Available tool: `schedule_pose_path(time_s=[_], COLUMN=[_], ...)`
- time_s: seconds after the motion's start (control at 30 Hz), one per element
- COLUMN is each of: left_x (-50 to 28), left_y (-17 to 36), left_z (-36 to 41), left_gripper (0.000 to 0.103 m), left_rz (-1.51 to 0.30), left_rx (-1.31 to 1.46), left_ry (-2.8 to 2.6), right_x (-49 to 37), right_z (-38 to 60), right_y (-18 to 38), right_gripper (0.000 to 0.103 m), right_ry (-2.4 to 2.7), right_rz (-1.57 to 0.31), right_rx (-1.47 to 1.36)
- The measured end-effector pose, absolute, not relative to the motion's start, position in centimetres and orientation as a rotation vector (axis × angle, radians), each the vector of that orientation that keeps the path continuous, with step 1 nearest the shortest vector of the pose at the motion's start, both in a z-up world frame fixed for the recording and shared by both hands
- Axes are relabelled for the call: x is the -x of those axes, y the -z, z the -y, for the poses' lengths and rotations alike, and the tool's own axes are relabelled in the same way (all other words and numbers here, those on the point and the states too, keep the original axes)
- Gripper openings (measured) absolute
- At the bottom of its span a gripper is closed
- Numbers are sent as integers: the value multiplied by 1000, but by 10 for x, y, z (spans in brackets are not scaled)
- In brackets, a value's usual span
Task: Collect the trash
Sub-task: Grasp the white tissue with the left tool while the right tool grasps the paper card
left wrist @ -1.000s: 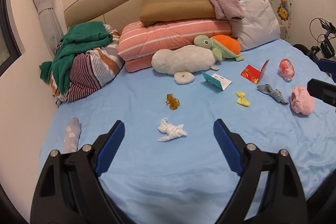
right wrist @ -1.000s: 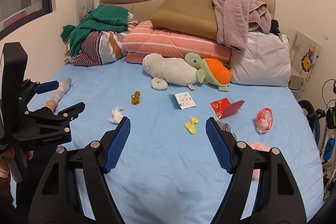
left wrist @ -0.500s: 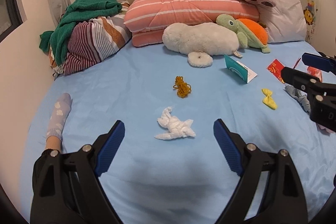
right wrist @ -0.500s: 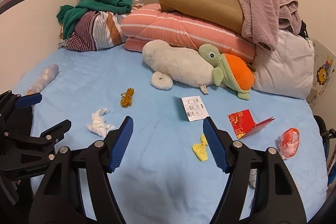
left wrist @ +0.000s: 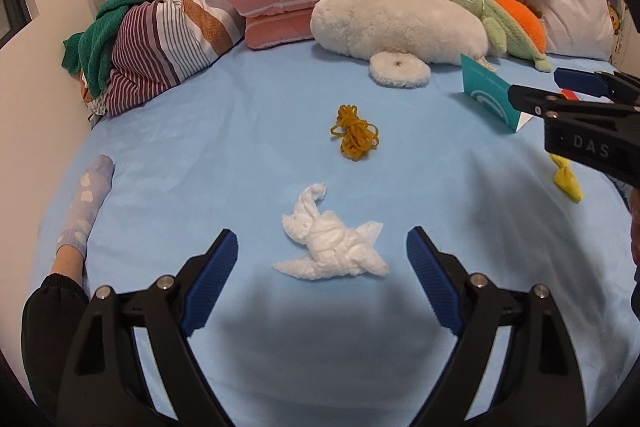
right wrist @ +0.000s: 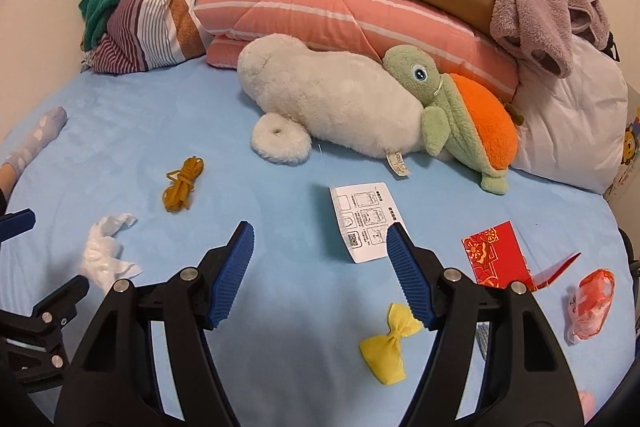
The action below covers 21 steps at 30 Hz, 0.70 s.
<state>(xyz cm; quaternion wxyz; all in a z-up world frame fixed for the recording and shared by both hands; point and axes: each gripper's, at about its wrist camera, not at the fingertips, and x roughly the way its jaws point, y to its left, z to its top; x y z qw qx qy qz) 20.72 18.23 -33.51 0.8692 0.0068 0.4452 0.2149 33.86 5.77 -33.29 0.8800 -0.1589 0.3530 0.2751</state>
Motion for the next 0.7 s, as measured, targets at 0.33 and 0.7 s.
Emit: schedule_pose_path(time_s=[0.33,0.7], left_x=[-232,-239], left_y=[369,390], left_z=[-183,-188], left_gripper=[86,58], left_rz=[-984,-1007], left_rx=[-33,51], left_ry=[-445,-394], right_x=[-375,-395], right_z=[-84,-87], right_y=[374,390], right_gripper=[40,6], right_ry=[-549,-543], right_rz=[-757,-809], right_rx=[417,434])
